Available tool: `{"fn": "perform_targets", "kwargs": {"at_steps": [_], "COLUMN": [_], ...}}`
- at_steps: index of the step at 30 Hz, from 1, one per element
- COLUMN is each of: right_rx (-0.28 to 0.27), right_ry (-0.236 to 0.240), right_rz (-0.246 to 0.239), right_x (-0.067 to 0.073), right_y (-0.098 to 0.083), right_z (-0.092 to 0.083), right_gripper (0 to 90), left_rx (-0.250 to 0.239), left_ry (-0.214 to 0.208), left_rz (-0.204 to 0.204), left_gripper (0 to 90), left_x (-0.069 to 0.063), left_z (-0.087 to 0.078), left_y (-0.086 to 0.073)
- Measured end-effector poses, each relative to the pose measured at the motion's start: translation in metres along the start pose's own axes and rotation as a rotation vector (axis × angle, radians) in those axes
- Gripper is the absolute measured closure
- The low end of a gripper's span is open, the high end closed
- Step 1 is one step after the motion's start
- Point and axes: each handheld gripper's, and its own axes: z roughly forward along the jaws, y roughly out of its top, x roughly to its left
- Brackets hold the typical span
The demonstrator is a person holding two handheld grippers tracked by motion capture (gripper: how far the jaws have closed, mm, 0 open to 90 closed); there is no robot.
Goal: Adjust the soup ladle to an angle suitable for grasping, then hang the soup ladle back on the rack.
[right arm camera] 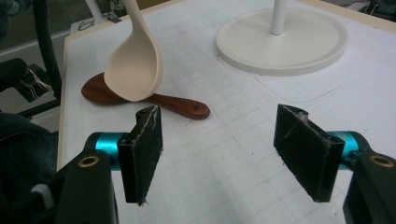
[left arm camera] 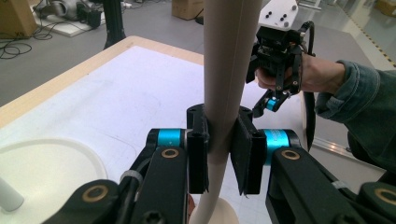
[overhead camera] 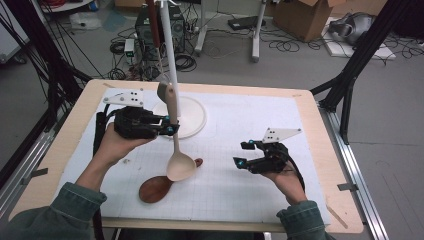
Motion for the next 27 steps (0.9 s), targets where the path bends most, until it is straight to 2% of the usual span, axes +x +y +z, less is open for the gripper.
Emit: {"fn": "perform_targets", "kwargs": {"at_steps": [13,23,27], "right_rx": [-0.013,0.004,-0.011], "right_ry": [-0.024,-0.029,-0.038], "right_rz": [0.010,0.023,0.043], "right_x": [-0.003,-0.007,-0.011], "right_y": [-0.004,-0.003,-0.002], "right_z": [-0.009,-0.009,-0.012], "right_gripper": [30.9,29.3,29.3], "left_rx": [-0.009,-0.022,-0.014], "left_ry": [-0.027,-0.048,-0.039], "left_rz": [0.024,0.011,0.013], "left_gripper": [77.0,77.0,77.1], "left_x": [0.020,0.041,0.049], "left_z": [-0.008,-0.011,-0.014], "left_y": [0.031,0.046,0.051]}}
